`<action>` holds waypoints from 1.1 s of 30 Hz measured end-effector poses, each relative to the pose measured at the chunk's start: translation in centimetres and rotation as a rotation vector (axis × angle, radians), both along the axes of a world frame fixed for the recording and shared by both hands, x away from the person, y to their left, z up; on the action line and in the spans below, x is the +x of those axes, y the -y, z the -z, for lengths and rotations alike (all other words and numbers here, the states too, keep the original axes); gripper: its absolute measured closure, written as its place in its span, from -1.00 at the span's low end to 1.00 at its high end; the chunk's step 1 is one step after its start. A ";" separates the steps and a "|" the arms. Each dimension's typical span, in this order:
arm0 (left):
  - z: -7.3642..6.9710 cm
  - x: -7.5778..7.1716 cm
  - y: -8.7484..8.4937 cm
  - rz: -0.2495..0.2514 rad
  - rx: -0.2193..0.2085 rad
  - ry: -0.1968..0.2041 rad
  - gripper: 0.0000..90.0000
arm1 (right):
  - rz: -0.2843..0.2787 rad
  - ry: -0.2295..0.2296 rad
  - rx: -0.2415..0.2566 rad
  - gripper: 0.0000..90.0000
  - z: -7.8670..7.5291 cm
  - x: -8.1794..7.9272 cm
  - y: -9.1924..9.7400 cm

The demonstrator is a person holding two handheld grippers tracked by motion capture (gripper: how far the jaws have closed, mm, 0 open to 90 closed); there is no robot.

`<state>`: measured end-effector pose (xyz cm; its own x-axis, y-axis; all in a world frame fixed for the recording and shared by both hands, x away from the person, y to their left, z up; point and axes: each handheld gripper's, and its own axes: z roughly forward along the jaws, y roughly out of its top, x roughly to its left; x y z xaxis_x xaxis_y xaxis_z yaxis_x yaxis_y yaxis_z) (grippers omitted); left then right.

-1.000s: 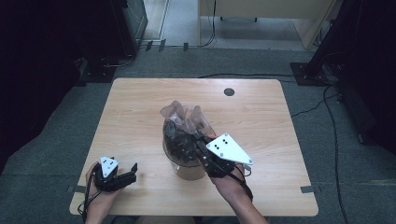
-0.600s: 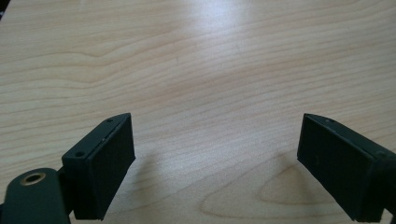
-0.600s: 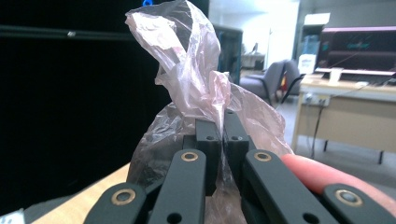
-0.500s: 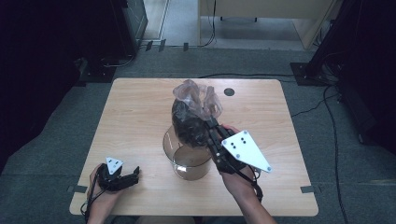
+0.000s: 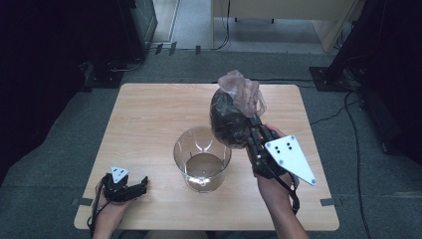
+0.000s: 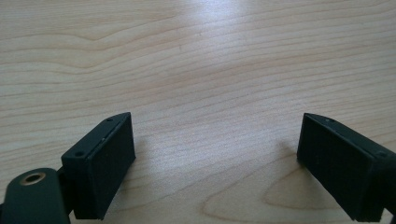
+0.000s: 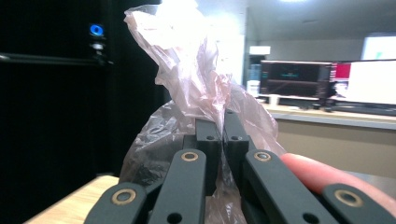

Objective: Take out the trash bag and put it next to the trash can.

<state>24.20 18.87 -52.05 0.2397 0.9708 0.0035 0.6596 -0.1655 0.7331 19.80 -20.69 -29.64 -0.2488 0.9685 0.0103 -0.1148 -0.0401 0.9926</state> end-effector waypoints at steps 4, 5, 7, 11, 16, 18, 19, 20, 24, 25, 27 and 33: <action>0.0 0.0 0.0 0.000 0.000 0.000 -0.76 | 0.048 -0.028 -0.023 0.99 1.4 0.5 1.2; 0.0 0.0 0.0 0.000 0.000 0.000 -0.76 | 0.053 -0.036 -0.021 0.99 1.7 0.7 1.4; 0.0 0.0 0.0 0.000 0.000 0.000 -0.76 | 0.072 -0.054 -0.021 0.99 2.6 1.1 2.0; 0.0 0.0 0.0 0.001 0.000 0.000 -0.76 | 0.104 -0.104 -0.005 0.99 4.2 2.1 3.1; 0.0 0.1 -0.1 0.008 0.000 -0.001 -0.76 | 0.115 -0.166 -0.006 1.00 6.4 3.7 3.6; 0.0 0.1 -0.1 0.008 -0.002 0.000 -0.76 | 0.117 -0.191 -0.014 1.00 7.4 4.6 3.4; 0.0 0.1 -0.1 0.009 0.000 0.000 -0.76 | 0.119 -0.200 -0.016 1.00 7.7 5.0 3.3; 0.0 0.1 -0.1 0.009 -0.001 0.000 -0.76 | 0.120 -0.207 -0.015 1.00 8.0 5.3 3.2; 0.0 0.1 -0.1 0.010 0.000 0.000 -0.76 | 0.102 -0.253 0.029 1.00 9.3 7.0 2.7; 0.0 0.1 -0.1 0.011 0.000 0.000 -0.76 | 0.099 -0.258 0.034 1.00 9.6 7.3 2.5; 0.0 0.1 -0.1 0.012 -0.001 0.000 -0.76 | 0.079 -0.266 0.042 1.00 10.0 8.0 2.0; 0.0 0.1 -0.1 0.012 -0.002 0.001 -0.76 | -0.043 -0.275 0.073 1.00 11.1 10.4 0.6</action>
<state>24.32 18.96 -52.05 0.2510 0.9680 0.0021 0.6569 -0.1720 0.7341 30.19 -21.27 -40.76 -0.2682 0.9513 0.1522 0.1617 -0.1113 0.9806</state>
